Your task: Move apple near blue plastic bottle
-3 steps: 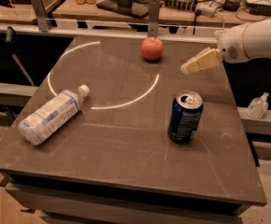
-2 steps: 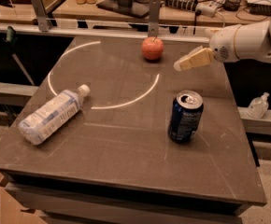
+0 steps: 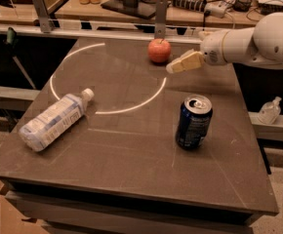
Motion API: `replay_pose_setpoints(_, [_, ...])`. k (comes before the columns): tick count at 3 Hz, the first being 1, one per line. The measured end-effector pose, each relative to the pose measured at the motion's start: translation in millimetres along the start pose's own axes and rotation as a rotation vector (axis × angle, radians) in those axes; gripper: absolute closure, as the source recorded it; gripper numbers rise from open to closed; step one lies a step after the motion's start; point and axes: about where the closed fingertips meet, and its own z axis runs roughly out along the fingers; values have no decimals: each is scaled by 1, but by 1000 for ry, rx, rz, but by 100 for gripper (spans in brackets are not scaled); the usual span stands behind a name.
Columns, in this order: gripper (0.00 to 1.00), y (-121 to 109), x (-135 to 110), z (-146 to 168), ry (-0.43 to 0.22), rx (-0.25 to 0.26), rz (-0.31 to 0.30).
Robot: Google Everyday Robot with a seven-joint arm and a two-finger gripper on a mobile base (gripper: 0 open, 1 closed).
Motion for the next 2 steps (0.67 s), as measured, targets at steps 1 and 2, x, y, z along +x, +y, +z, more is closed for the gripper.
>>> replay_pose_setpoints(1, [0,-8,-1,31,-5,22,15])
replay_pose_setpoints(2, [0,-10,-2,66,-5,-2,36])
